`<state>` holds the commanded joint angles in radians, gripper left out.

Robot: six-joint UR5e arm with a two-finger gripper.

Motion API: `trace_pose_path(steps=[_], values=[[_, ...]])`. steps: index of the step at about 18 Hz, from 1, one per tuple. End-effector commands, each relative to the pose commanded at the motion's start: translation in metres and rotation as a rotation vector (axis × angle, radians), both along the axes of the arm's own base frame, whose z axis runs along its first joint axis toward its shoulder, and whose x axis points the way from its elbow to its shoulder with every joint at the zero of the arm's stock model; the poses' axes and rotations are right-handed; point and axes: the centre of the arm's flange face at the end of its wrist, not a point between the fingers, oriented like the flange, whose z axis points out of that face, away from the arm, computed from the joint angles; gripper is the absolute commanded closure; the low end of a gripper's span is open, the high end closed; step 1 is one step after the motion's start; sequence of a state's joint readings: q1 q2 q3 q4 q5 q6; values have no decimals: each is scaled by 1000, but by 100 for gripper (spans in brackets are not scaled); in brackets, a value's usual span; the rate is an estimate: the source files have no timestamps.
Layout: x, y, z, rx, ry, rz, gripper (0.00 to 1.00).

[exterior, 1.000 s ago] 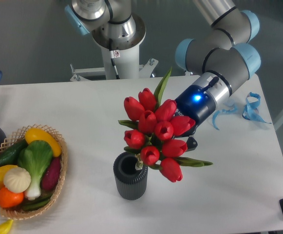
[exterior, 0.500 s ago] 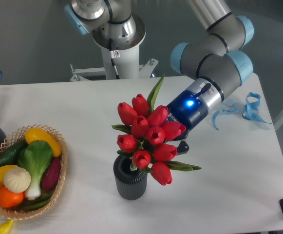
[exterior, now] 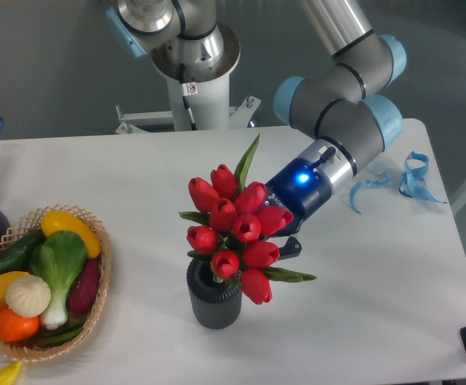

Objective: Insert the flowers into the vase
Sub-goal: 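Lower the tulip stems down into the black vase opening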

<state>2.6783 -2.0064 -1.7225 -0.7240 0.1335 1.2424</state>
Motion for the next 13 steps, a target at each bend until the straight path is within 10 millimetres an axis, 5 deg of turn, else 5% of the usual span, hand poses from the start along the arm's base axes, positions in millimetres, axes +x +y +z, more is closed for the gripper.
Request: trace_pose_path(steps=[3, 13], values=[[9, -7, -22, -2, 6, -4, 93], [8, -6, -35, -17, -7, -3, 82]])
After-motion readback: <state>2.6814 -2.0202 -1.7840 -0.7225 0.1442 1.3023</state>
